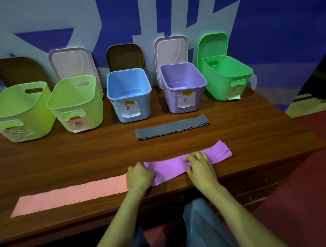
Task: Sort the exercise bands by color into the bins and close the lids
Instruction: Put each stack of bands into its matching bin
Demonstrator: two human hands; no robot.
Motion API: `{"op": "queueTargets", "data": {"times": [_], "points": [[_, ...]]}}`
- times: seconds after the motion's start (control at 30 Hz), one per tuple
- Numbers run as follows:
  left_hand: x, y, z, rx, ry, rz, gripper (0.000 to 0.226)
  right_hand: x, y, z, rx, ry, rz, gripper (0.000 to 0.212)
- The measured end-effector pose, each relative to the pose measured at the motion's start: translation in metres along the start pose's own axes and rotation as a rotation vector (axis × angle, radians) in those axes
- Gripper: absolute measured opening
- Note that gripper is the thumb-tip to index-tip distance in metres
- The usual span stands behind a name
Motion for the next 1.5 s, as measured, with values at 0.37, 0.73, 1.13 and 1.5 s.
{"op": "queueTargets", "data": {"times": [0.37,0.73,1.13,1.5], "points": [[0.006,-0.009,-0.008,0.054,0.108,-0.139,0.046,-0.022,0.012,-0.004,-0.007,-0.283,0.168,0.023],[0.019,-0.006,-0.017,-0.162,0.077,-0.749,0.055,-0.047,-0.014,0.006,-0.258,0.012,0.475,0.038],[0.021,-0.003,-0.01,-0.166,0.007,-0.811,0.023,-0.044,-0.017,0.014,-0.511,0.26,0.791,0.046],[-0.01,-0.007,0.004,-0.1,-0.037,-0.606,0.019,-0.066,-0.015,0.035,-0.176,0.127,0.455,0.033]]}}
Point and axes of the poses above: each hand's wrist, its own z-axis towards the middle knuckle, its own y-axis out of the palm, x = y × z, the point moved 1 cm from there along z, towards the middle knuckle, and after that the axes turned 3 degrees about x, right-handed, at the moved point
